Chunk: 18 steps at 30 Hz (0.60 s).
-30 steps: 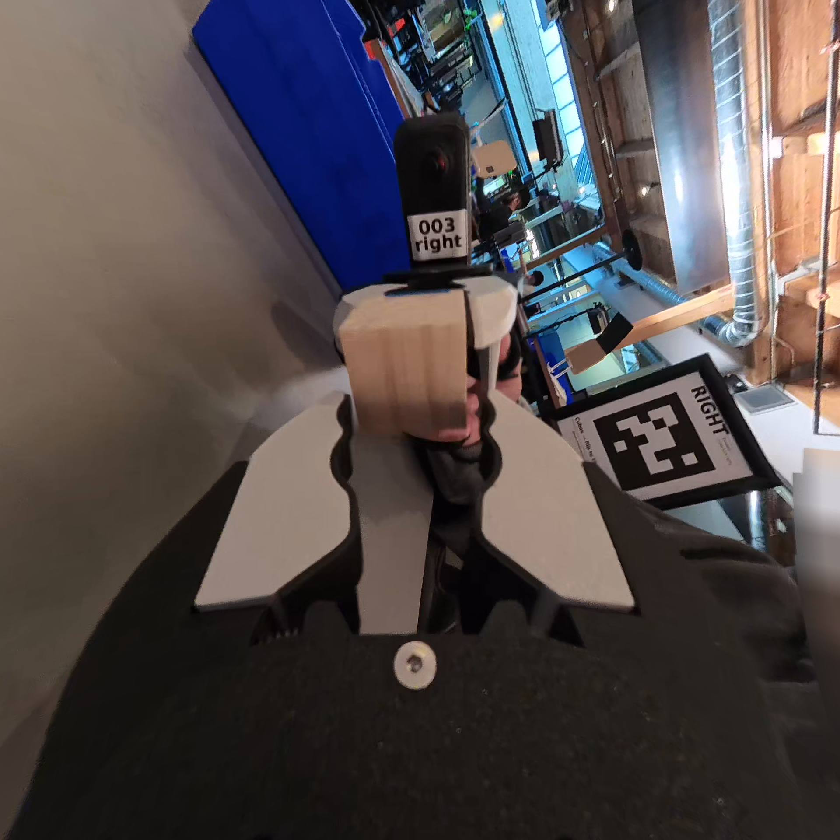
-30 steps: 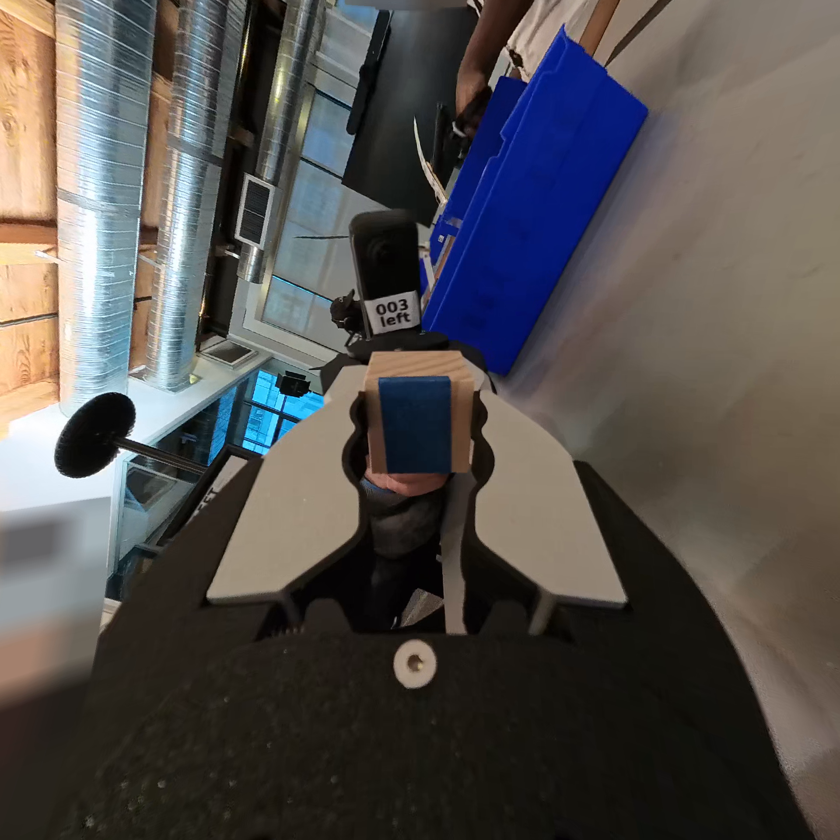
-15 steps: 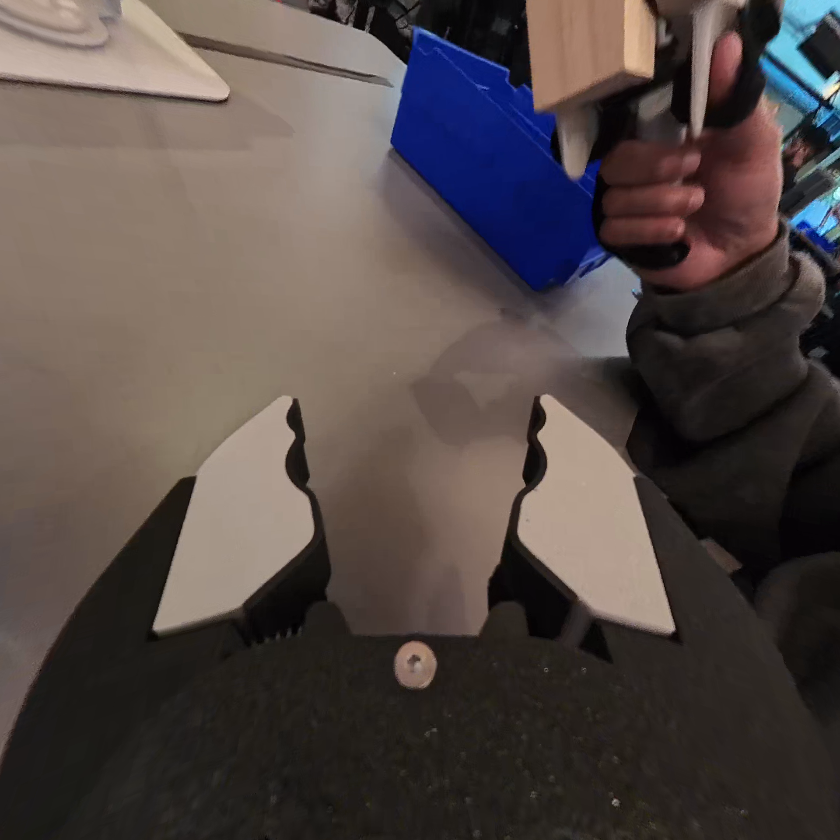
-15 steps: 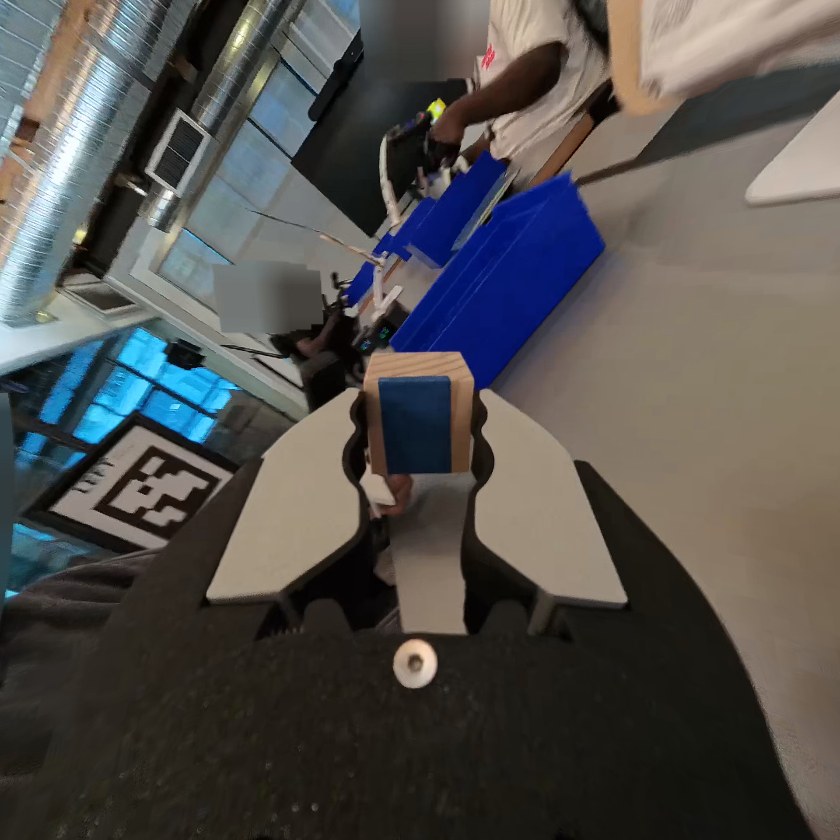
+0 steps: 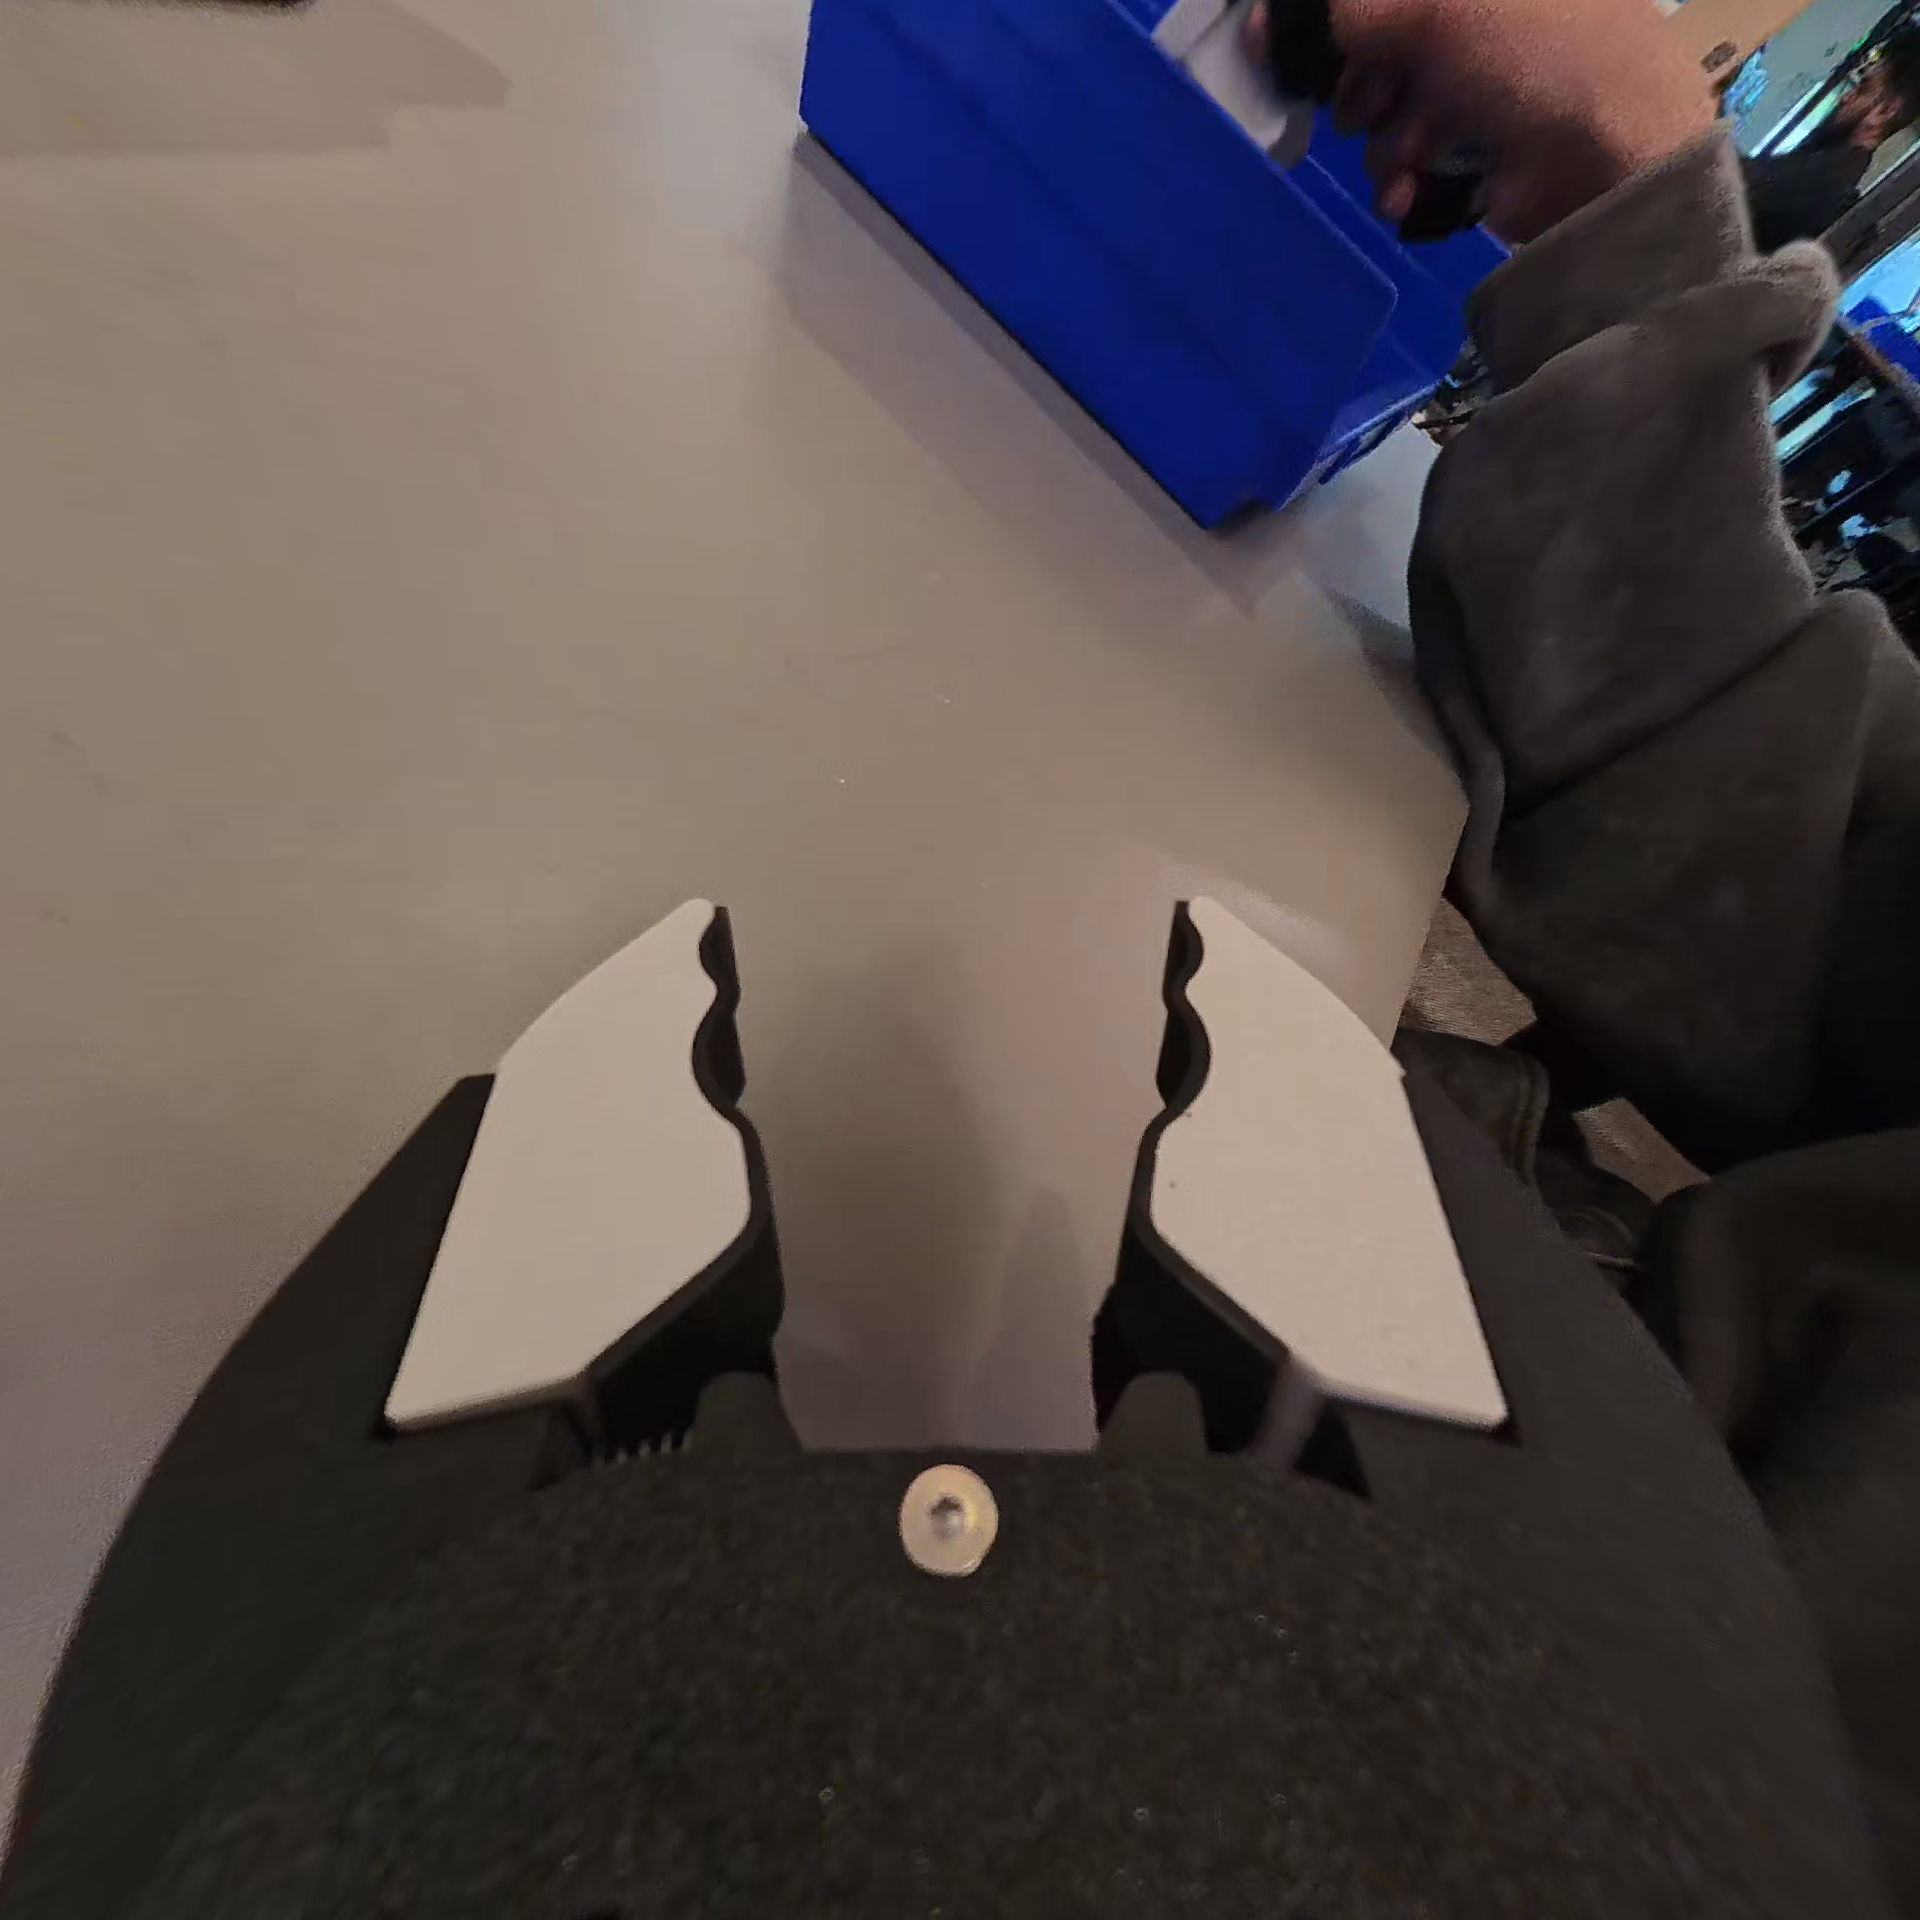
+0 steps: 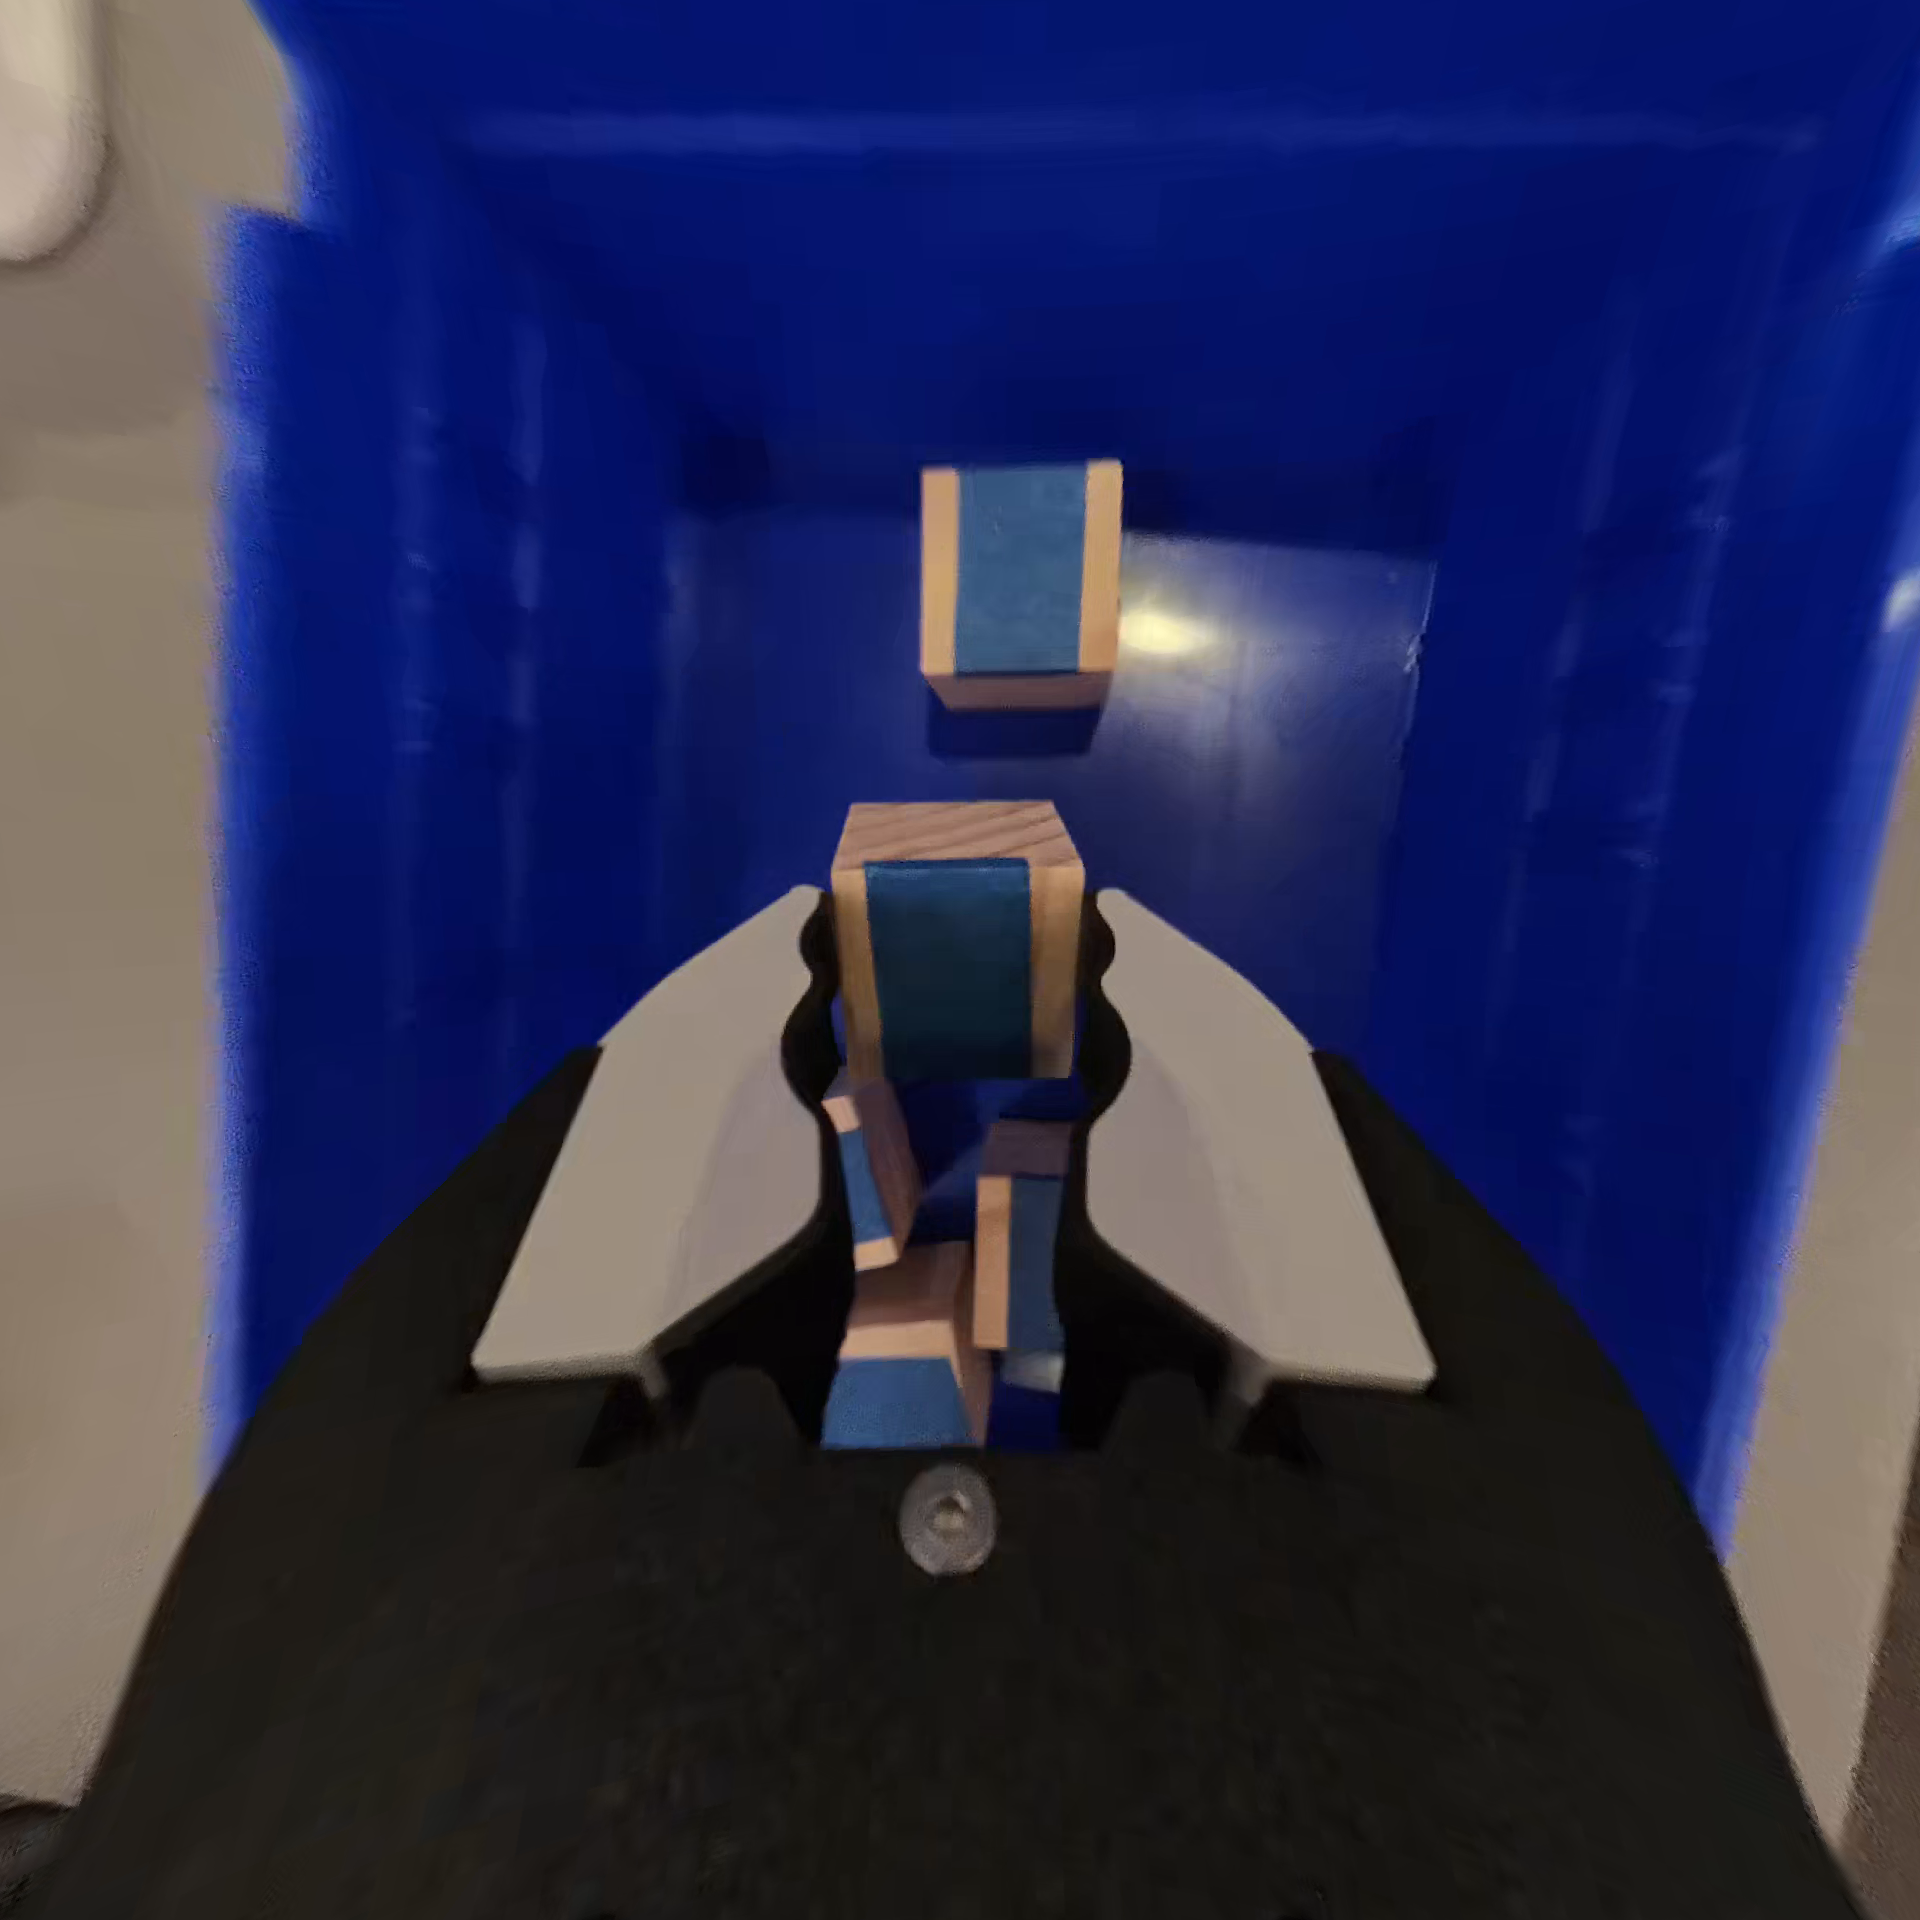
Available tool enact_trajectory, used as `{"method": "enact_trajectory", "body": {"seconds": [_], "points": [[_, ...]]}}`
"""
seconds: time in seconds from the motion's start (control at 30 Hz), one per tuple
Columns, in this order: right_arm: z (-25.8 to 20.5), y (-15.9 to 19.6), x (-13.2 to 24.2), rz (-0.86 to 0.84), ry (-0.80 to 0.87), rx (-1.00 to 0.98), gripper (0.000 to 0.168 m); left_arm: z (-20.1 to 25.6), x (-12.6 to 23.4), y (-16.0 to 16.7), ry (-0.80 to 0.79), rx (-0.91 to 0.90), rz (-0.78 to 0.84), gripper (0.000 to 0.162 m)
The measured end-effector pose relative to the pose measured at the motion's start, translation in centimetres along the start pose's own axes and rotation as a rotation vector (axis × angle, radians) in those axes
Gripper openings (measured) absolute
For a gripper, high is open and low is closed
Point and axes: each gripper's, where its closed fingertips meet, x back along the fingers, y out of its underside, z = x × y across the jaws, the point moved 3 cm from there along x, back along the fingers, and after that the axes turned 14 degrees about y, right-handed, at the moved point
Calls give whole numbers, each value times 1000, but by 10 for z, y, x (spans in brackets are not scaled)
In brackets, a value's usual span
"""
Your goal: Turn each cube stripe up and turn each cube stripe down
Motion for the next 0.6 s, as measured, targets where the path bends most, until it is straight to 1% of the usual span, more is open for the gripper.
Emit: {"method": "enact_trajectory", "body": {"seconds": [0.1, 0.2, 0.27, 0.3, 0.33, 0.4, 0.47, 0.5, 0.53, 0.6], "points": [[-3, 6, -22, -106, 95, 66, 44, -3, 1, 2, -1, 14, -4, 78], [-7, 9, -31, -146, 120, 75, 44, -4, -1, 5, -9, 13, -21, 78], [-7, 7, -30, -131, 124, 85, 44, -2, -2, 7, -4, 10, -32, 78], [-7, 5, -27, -113, 117, 88, 48, -1, -3, 8, -4, 7, -39, 78], [-7, 3, -22, -94, 111, 88, 58, -1, -4, 9, -8, 3, -50, 77], [-6, -2, 4, -25, 83, 101, 60, -4, -4, 11, -40, -13, -76, 73], [-16, -8, 51, 120, -8, 101, 50, -8, -2, 10, -72, -35, -80, 72], [-28, -11, 82, 231, -104, 99, 47, -8, 0, 9, -80, -40, -74, 72], [-44, -12, 115, 362, -226, 111, 47, -7, 2, 7, -85, -46, -60, 72], [-83, -5, 173, 644, -473, 149, 54, -7, 8, 0, -114, -71, -21, 72]]}}
